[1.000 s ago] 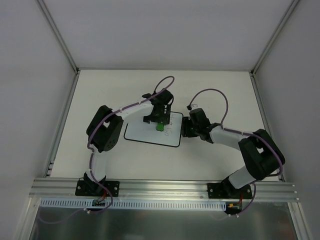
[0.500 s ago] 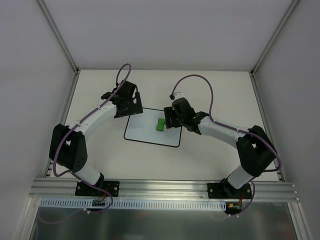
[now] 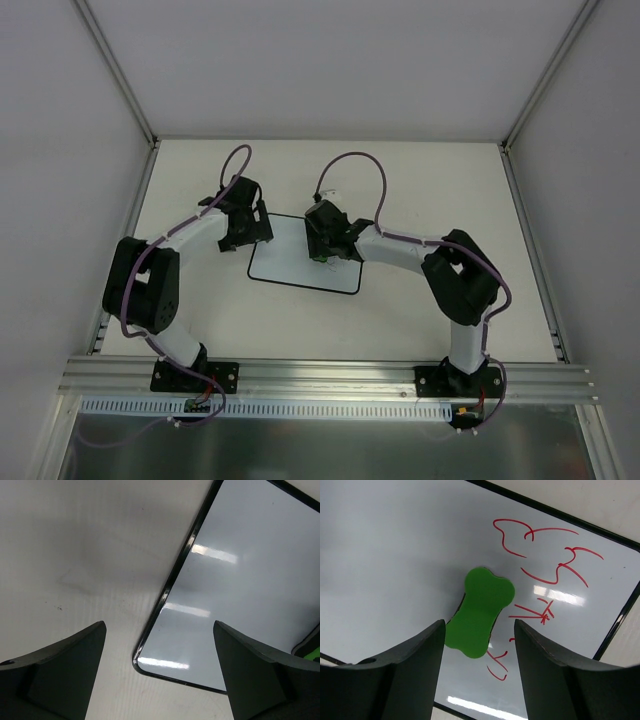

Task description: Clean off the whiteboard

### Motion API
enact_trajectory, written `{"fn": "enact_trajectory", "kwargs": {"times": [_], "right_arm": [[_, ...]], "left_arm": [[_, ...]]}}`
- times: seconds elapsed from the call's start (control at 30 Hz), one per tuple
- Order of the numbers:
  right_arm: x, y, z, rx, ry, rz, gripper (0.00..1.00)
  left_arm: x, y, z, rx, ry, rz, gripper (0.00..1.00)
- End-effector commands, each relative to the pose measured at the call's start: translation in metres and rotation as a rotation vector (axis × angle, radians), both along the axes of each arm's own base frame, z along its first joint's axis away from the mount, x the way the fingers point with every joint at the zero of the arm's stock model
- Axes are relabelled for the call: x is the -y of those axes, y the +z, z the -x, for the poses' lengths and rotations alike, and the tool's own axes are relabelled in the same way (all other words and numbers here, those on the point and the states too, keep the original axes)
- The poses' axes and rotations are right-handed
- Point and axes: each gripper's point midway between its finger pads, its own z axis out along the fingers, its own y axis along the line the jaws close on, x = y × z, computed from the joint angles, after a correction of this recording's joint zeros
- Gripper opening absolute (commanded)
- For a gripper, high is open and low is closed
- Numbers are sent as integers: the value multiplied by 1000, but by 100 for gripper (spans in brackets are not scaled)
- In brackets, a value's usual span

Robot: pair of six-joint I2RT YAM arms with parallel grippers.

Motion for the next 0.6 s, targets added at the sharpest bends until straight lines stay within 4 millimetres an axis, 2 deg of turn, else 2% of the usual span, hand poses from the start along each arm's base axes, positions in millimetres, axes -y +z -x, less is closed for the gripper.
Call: {"fn": "enact_trajectory", "kwargs": {"times": [0.0,0.13,0.3,0.43,0.57], "right_arm": [[0,8,-15,37,-99,-3,61],[-1,5,-20,44,-112,6,60],[-3,0,-21,40,-115,11,54],[-3,-6,-21,29,-116,16,46],[1,-7,-21,33,-114,30,32]], "left_arm": [[2,-7,-15,9,9,10,88],[1,-19,-21,-18,6,5,86],[4,-32,-26,-46,-9,1,82],[6,-41,-20,-77,-10,17,73],[10,-52,-5,-116,-1,43,56]]}}
